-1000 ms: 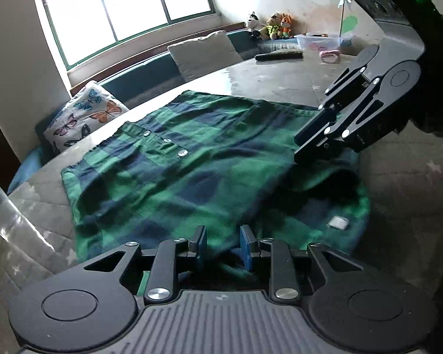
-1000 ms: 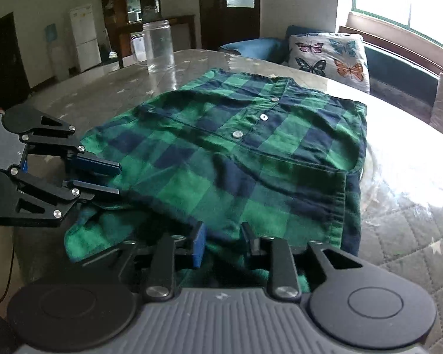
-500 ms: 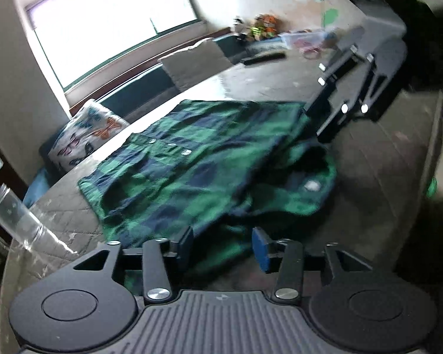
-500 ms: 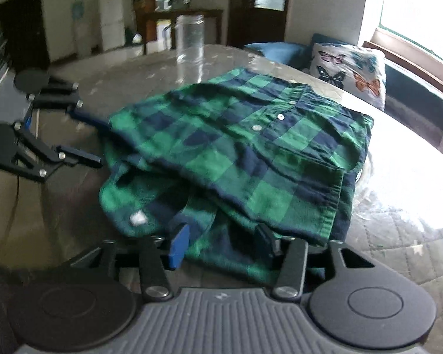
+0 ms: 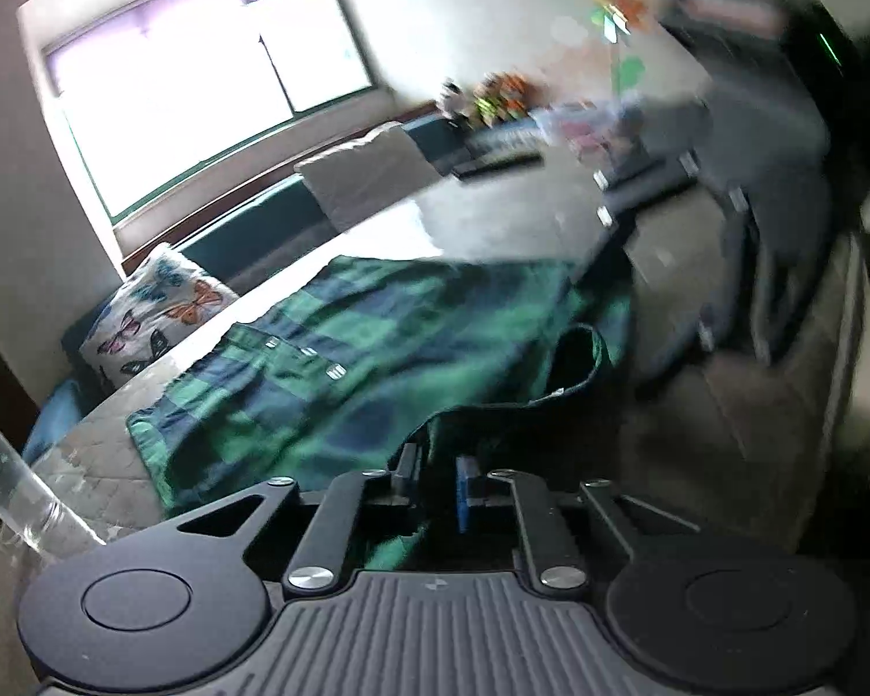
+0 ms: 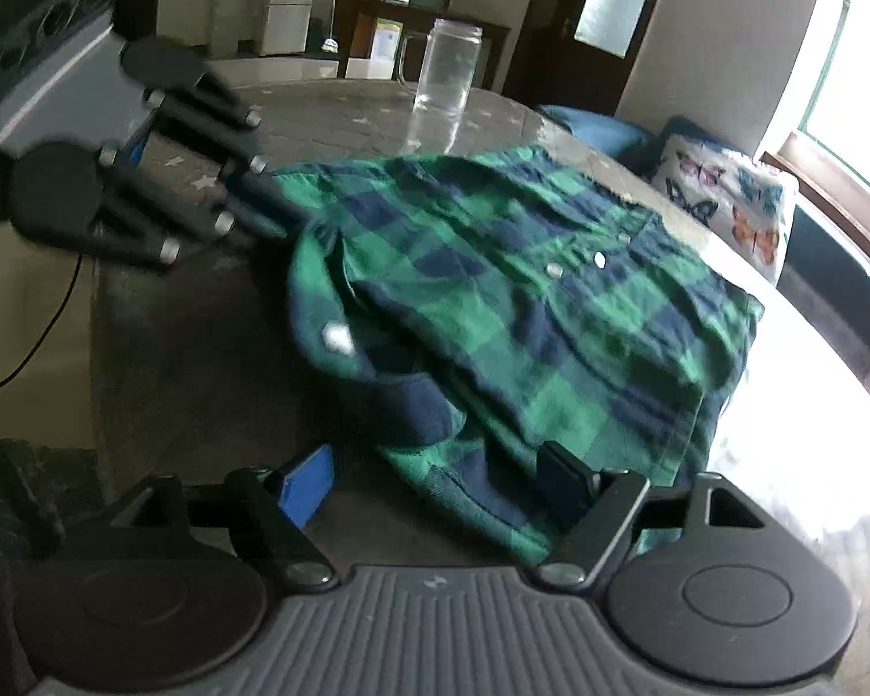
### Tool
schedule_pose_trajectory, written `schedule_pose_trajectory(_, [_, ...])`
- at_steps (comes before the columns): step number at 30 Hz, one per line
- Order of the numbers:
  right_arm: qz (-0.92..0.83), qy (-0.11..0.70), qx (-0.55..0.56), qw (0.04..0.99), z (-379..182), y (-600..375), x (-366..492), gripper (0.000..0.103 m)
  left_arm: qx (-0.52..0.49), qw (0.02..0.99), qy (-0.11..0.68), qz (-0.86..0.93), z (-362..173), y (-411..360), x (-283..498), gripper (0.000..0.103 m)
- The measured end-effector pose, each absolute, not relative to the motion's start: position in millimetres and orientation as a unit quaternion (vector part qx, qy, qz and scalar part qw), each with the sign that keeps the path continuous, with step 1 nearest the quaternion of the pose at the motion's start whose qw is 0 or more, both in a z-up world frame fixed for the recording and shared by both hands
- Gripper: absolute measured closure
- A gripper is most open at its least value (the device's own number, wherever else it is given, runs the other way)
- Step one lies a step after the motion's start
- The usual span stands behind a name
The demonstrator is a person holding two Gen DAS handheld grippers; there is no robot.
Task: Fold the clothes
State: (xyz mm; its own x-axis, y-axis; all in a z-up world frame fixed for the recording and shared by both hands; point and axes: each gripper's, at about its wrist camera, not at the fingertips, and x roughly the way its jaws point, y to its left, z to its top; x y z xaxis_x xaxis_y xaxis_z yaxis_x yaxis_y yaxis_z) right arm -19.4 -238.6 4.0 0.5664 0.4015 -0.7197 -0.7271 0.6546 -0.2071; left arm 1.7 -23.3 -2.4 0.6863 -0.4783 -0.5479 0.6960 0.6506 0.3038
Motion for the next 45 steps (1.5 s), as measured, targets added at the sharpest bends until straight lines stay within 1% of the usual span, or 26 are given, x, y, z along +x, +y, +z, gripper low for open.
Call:
schedule_pose_trajectory(4, [0.334, 0.318, -0.245, 0.853, 1.1, -234.4, -2.2, 0.025, 0.208, 0.897, 0.217, -0.324, 15.1, -19.7, 25.7, 0.093])
schedule_pose_trajectory(6, [0.333, 0.317, -0.24, 0.855, -1.0, -232.9, 7.9, 0.032, 0.189, 0.903, 0.218, -0.319, 22.4, -18.1, 36.9, 0.093])
schedule_pose_trajectory(8, [0.337, 0.331, -0.221, 0.853, -3.4, -233.4, 19.5, 0.044, 0.18, 0.905, 0.222, -0.316, 23.7, -16.9, 44.8, 0.093])
schedule_pose_trajectory(10, [0.338, 0.349, -0.196, 0.852, -4.4, -235.4, 31.7, 0.062, 0.173, 0.906, 0.226, -0.312, 24.6, -15.0, 50.3, 0.093])
schedule_pose_trajectory(11, [0.338, 0.355, -0.186, 0.852, -3.6, -236.9, 35.6, 0.072, 0.174, 0.906, 0.227, -0.311, 23.4, -12.9, 48.4, 0.09])
schedule_pose_trajectory(13, [0.34, 0.369, -0.151, 0.852, 0.8, -243.0, 46.2, 0.079, 0.18, 0.906, 0.228, -0.309, 19.7, -7.6, 42.7, 0.089])
schedule_pose_trajectory(14, [0.341, 0.372, -0.138, 0.852, 3.7, -245.3, 49.5, 0.083, 0.183, 0.906, 0.228, -0.305, 17.8, -4.2, 39.1, 0.083])
schedule_pose_trajectory(15, [0.341, 0.372, -0.129, 0.853, 6.7, -247.0, 51.3, 0.084, 0.188, 0.907, 0.228, -0.301, 15.8, -0.1, 35.0, 0.076])
schedule_pose_trajectory(16, [0.341, 0.371, -0.123, 0.855, 10.0, -248.0, 52.5, 0.086, 0.192, 0.907, 0.229, -0.296, 13.7, 4.0, 30.9, 0.071])
schedule_pose_trajectory(17, [0.341, 0.369, -0.118, 0.856, 12.7, -248.9, 53.5, 0.087, 0.198, 0.908, 0.229, -0.29, 11.4, 8.1, 27.0, 0.06])
schedule_pose_trajectory(18, [0.339, 0.367, -0.11, 0.859, 16.8, -250.1, 55.0, 0.087, 0.205, 0.909, 0.228, -0.284, 8.9, 12.0, 23.3, 0.052])
schedule_pose_trajectory(21, [0.336, 0.358, -0.095, 0.866, 24.9, -253.6, 57.5, 0.088, 0.231, 0.907, 0.231, -0.266, -0.1, 20.0, 16.4, 0.05])
schedule_pose_trajectory(26, [0.326, 0.345, -0.081, 0.876, 35.5, -257.0, 57.7, 0.091, 0.27, 0.903, 0.235, -0.239, -14.0, 26.2, 17.0, 0.05])
schedule_pose_trajectory(28, [0.322, 0.342, -0.078, 0.879, 37.3, -257.4, 55.2, 0.091, 0.285, 0.902, 0.23, -0.23, -18.0, 27.3, 20.5, 0.051])
schedule_pose_trajectory(29, [0.32, 0.34, -0.078, 0.881, 37.7, -257.4, 53.7, 0.092, 0.291, 0.9, 0.228, -0.229, -19.2, 27.9, 22.2, 0.06])
schedule_pose_trajectory(30, [0.318, 0.338, -0.077, 0.882, 37.9, -257.3, 52.1, 0.093, 0.296, 0.899, 0.227, -0.228, -19.9, 28.3, 23.4, 0.078])
schedule_pose_trajectory(32, [0.316, 0.334, -0.076, 0.885, 38.4, -256.8, 47.5, 0.095, 0.295, 0.9, 0.224, -0.23, -18.0, 30.3, 23.6, 0.089])
schedule_pose_trajectory(33, [0.315, 0.332, -0.077, 0.886, 38.9, -256.4, 44.7, 0.095, 0.293, 0.902, 0.221, -0.23, -14.9, 31.7, 21.3, 0.093])
schedule_pose_trajectory(38, [0.325, 0.315, -0.073, 0.889, 52.3, -262.4, 20.9, 0.095, 0.275, 0.911, 0.196, -0.237, 9.7, 39.7, -5.3, 0.095])
schedule_pose_trajectory(45, [0.352, 0.29, -0.077, 0.887, 93.6, -276.4, -55.4, 0.097, 0.247, 0.92, 0.158, -0.261, 61.5, 49.1, -79.6, 0.095])
